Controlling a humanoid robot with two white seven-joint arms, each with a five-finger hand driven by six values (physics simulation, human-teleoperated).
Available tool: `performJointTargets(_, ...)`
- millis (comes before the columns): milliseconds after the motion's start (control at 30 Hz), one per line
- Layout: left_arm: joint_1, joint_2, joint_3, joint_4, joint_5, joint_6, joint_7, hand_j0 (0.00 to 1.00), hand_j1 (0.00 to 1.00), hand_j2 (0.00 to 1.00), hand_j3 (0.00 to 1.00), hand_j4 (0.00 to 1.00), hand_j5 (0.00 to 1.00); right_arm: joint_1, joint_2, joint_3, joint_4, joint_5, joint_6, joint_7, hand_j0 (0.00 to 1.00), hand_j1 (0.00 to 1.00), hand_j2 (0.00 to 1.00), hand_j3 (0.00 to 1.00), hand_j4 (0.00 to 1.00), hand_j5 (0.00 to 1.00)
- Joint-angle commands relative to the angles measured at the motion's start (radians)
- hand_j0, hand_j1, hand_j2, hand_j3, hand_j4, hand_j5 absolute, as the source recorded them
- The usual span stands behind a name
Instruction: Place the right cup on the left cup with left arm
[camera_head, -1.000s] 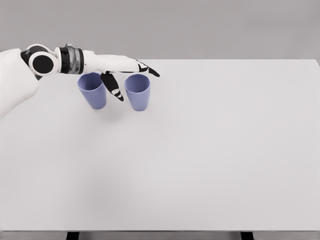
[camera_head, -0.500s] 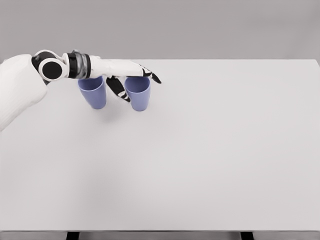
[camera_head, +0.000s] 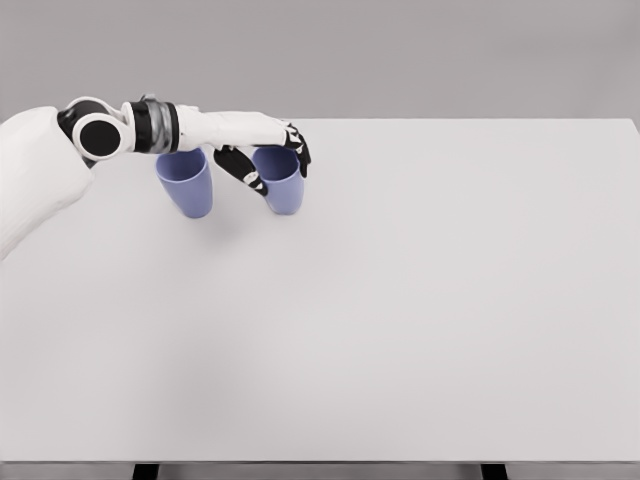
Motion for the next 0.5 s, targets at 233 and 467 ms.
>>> performJointTargets(233,-0.014,0.069,0.005,-0.129,0.058,0.003,-0.026,0.51,0.51,0.51,0.51,0.51,0.51,0.000,0.000,0.000,0.000,0.001,-0.001,0.000,1.00,1.00,1.00,1.00,1.00,1.00)
performJointTargets(467,-0.068,0.185,0.001,-0.277,0.170,0.003,-0.050,0.50,0.50,0.50,0.50,0.50,0.50,-0.002,0.000,0.000,0.000,0.001,-0.001,0.000,1.00,1.00,1.00,1.00,1.00,1.00)
